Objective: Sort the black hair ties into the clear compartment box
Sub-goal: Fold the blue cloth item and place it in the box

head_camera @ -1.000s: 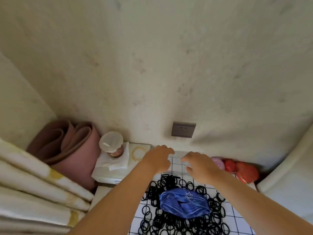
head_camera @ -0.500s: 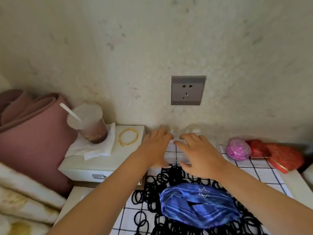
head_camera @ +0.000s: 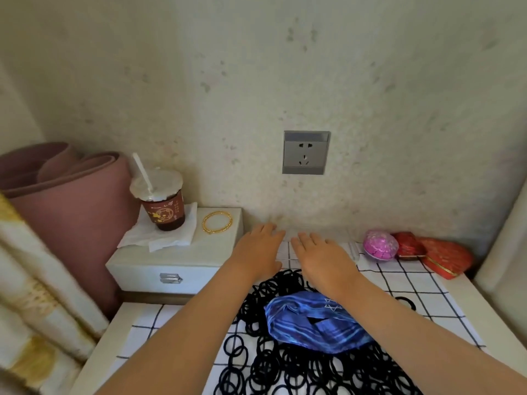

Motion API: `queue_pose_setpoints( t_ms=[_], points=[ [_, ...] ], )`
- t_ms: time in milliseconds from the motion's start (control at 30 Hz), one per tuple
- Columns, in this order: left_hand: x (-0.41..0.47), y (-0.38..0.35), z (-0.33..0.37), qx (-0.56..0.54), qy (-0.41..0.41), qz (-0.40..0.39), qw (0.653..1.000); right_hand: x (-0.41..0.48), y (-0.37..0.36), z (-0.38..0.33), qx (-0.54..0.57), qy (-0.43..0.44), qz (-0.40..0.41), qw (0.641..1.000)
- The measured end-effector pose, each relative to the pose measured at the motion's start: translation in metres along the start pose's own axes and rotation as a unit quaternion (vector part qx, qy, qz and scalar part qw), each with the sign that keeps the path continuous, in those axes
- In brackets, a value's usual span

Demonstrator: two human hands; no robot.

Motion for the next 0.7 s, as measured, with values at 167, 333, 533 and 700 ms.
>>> queue_pose_setpoints(
  t_ms=[167,333,533,700],
  points=[
    [0.003,0.004,0.0,0.006,-0.01,0.035,0.999,0.0,0.001,-0.004,-0.026,0.026,0.01,0.999],
    [0.005,0.011,-0.001,0.004,-0.017,0.066,0.998,0.004,0.009,-0.005,-0.069,0.068,0.007,0.995],
    [0.011,0.013,-0.005,-0.003,-0.017,0.06,0.998,0.008,0.033,0.003,-0.046,0.119,0.047,0.991],
    [0.017,0.019,-0.012,-0.036,-0.009,0.001,0.999,0.007,0.038,0.023,-0.004,0.11,0.055,0.992]
  ],
)
Point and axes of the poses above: each hand's wrist, its own x-axis towards the middle knuckle, its own y-axis out of the back of the hand, z = x × y, the point moved 10 cm from there along x, towards the middle knuckle, and after that the axes turned 9 degrees about -x, right-handed, at the moved point
